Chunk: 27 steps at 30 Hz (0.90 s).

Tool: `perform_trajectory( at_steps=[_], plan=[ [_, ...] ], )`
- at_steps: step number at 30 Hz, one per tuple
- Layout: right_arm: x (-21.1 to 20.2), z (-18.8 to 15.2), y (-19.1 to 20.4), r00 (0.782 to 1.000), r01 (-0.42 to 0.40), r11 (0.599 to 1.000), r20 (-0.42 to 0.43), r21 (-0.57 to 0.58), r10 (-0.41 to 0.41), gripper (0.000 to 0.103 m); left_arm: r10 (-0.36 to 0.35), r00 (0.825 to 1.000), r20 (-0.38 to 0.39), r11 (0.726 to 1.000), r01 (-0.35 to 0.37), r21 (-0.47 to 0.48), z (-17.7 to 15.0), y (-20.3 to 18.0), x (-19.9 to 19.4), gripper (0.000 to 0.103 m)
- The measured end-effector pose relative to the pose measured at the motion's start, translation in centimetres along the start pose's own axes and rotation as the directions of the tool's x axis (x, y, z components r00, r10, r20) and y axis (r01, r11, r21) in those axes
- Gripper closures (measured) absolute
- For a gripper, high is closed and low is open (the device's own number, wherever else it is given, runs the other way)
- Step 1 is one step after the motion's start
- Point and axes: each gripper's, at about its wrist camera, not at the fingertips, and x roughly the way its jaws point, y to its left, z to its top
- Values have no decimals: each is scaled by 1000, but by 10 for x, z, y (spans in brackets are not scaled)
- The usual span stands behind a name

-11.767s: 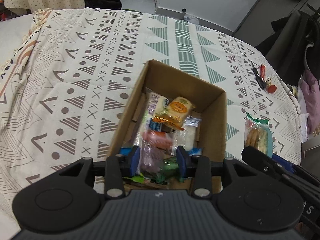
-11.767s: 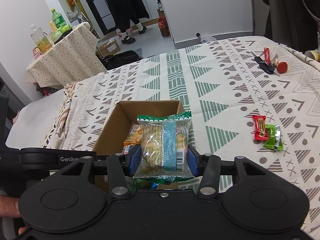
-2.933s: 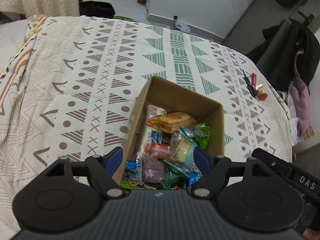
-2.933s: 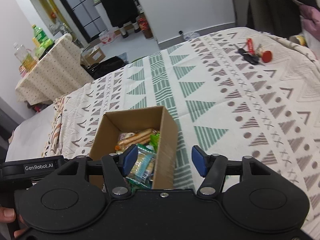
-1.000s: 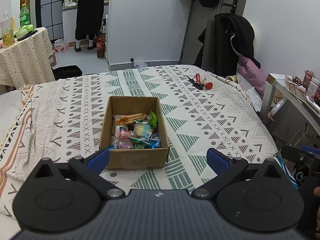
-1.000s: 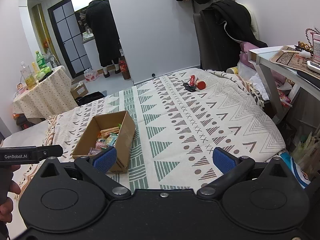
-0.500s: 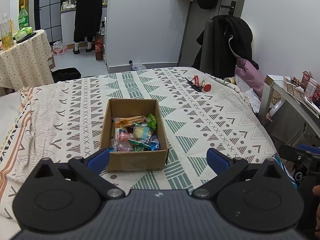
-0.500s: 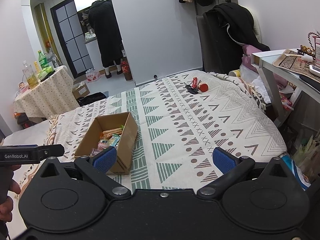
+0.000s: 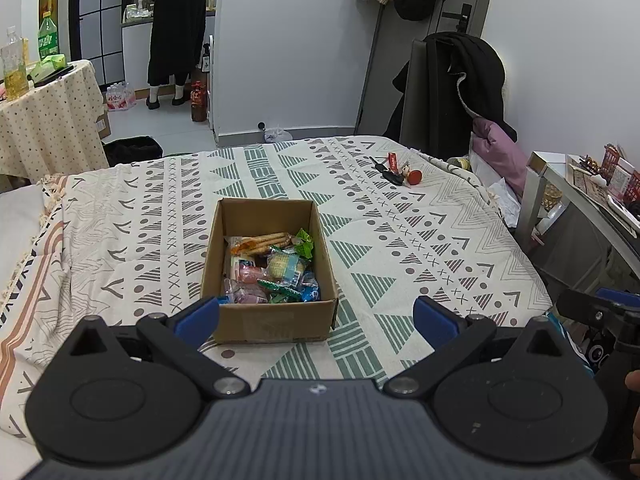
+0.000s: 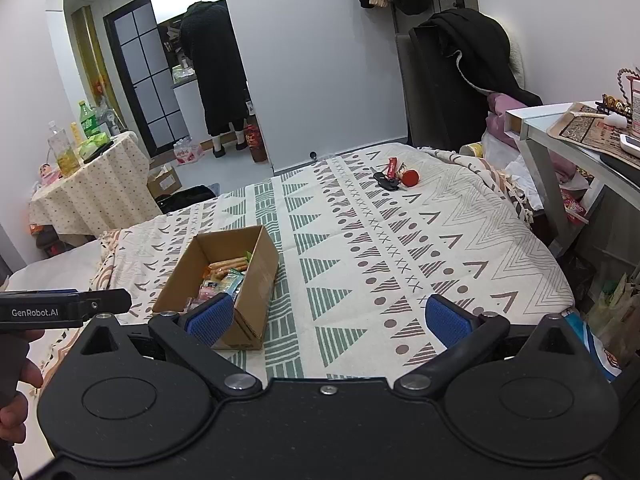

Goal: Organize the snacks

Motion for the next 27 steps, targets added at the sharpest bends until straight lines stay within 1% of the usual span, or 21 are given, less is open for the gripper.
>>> perform_trajectory(
  at_steps=[27],
  plan=[
    [-1, -1, 2, 1000, -3, 1000, -2, -2, 3, 0, -1, 1000, 0, 1000, 1, 1, -3, -4, -2, 0]
  ],
)
